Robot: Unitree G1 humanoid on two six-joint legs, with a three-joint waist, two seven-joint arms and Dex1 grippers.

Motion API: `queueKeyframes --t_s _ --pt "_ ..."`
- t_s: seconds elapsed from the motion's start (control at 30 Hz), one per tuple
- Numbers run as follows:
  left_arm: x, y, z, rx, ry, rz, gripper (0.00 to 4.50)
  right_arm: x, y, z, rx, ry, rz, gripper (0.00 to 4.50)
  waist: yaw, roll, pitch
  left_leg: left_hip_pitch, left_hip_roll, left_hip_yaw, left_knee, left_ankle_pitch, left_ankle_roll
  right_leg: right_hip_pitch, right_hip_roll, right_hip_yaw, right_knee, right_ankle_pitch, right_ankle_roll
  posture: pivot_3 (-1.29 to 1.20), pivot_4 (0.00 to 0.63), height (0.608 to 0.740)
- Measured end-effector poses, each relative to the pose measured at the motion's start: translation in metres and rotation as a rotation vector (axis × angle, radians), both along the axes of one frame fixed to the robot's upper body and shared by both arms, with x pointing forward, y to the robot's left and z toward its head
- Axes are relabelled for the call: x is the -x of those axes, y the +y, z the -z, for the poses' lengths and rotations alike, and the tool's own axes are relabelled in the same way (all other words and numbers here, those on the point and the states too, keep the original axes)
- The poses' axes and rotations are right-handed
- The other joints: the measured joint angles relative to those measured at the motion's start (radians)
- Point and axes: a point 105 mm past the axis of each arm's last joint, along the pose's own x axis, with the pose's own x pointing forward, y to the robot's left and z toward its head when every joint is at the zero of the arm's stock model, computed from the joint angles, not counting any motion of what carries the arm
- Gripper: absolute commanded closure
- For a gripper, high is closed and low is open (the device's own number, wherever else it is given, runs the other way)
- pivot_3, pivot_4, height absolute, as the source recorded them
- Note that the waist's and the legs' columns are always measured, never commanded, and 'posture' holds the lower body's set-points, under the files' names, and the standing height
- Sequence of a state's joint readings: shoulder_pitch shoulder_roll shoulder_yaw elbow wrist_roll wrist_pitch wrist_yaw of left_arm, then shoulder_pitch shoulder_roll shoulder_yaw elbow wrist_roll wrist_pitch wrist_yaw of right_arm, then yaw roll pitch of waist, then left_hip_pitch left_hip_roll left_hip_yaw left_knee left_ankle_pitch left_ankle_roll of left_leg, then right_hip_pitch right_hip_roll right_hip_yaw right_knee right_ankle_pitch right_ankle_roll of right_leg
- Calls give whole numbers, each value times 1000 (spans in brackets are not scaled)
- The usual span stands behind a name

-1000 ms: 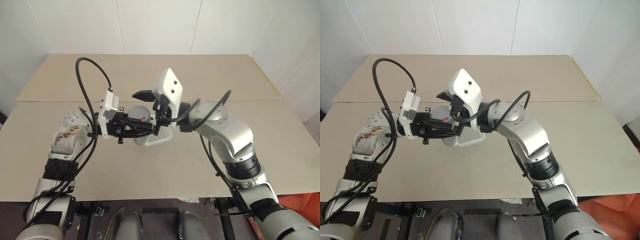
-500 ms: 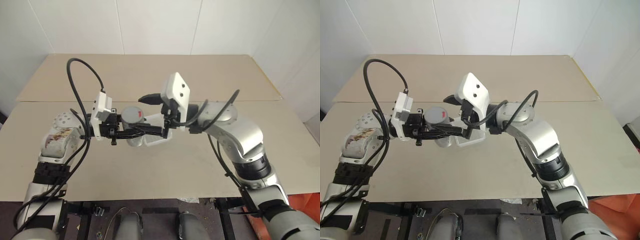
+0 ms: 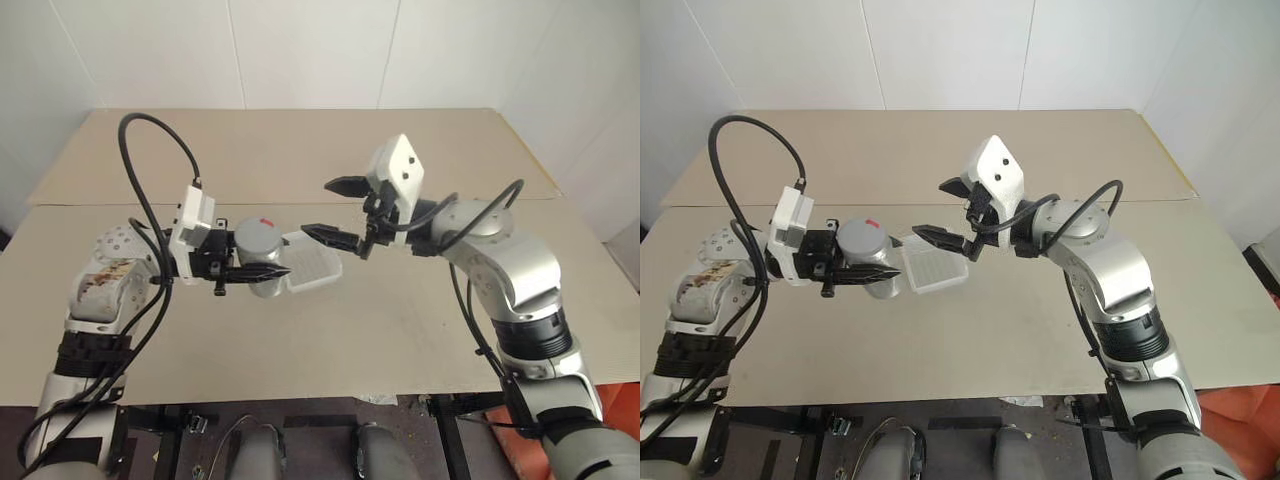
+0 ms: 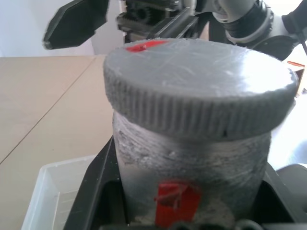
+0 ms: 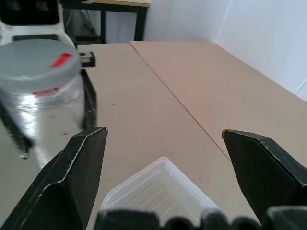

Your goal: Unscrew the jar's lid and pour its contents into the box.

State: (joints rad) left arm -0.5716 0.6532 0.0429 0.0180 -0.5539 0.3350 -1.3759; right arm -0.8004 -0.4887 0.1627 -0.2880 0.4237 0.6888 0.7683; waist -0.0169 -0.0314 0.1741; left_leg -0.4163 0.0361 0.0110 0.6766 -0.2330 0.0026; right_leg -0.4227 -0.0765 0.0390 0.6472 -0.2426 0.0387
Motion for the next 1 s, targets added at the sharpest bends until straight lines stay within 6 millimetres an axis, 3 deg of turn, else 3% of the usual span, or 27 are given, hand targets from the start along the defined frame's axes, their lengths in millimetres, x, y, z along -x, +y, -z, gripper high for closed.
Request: queueKeyframes --t_s 0.3,0.47,0.6,1.0 --pt "-14 -9 3 72 35 -21 2570 30 13 -10 -47 1 -192 18 2 0 0 0 0 0 0 0 0 0 0 0 0 0 0 0 150 740" --pt "-15 -16 1 80 31 5 2570 34 27 -16 -69 -12 -233 18 -2 0 0 0 0 0 0 0 0 0 0 0 1 0 0 0 150 740" --pt "-14 -21 3 79 30 27 2570 31 45 -14 -56 -7 -235 18 -2 0 0 0 0 0 0 0 0 0 0 0 1 0 0 0 150 740" --pt "-13 -22 2 74 27 36 2570 15 62 -7 -56 31 -181 18 0 0 0 0 0 0 0 0 0 0 0 0 1 0 0 0 150 740"
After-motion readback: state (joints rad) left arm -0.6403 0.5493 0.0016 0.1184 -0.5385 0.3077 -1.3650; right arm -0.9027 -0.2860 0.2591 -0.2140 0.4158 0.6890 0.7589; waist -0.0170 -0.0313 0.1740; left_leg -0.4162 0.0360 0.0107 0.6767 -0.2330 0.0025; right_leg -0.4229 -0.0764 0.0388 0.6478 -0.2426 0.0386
